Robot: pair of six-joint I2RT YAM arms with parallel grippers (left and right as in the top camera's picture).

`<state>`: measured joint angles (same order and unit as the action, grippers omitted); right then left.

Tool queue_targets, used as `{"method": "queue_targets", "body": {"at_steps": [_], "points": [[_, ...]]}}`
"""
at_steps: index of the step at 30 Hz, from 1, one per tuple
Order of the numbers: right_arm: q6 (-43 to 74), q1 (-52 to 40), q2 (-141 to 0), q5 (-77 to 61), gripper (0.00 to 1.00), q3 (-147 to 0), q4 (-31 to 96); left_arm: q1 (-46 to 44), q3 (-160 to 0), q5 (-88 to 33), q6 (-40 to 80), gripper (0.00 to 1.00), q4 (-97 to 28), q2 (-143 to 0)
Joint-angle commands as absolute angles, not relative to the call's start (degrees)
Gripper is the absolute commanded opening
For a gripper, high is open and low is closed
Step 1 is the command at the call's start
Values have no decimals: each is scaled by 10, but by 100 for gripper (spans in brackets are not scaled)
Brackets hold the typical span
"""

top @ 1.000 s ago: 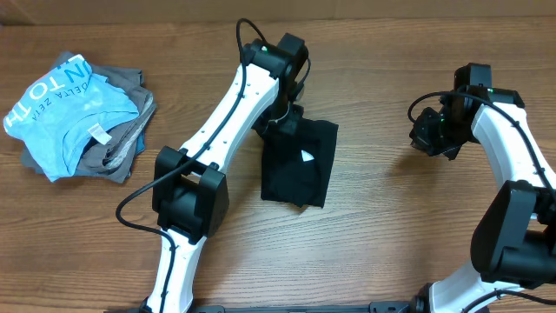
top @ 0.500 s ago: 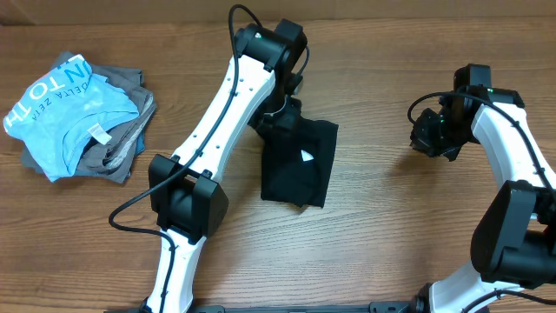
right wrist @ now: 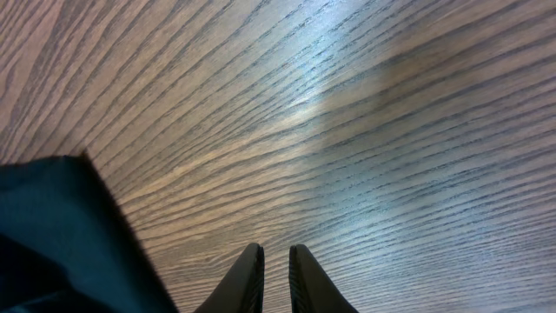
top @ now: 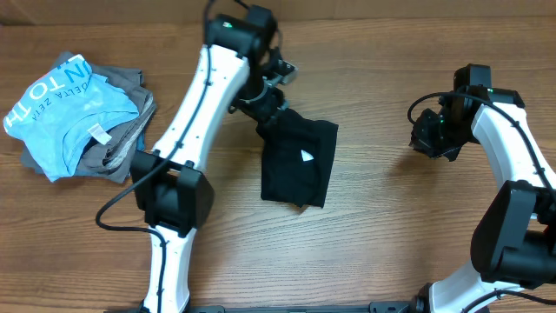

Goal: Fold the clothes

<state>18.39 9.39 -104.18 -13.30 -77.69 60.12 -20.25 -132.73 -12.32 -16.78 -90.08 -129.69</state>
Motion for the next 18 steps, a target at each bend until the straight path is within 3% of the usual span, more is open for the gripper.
{"method": "queue_targets", "body": {"at_steps": [1, 13, 18], "points": [[182, 94, -1029, -136, 15, -788, 600, -204, -1312, -168, -214, 69, -888, -1296], [182, 94, -1029, -136, 15, -788, 601, -212, -1210, -181, -180, 52, -806, -1296], [182, 94, -1029, -136, 15, -788, 602, -221, -1205, -180, -162, 35, -772, -1296]]}}
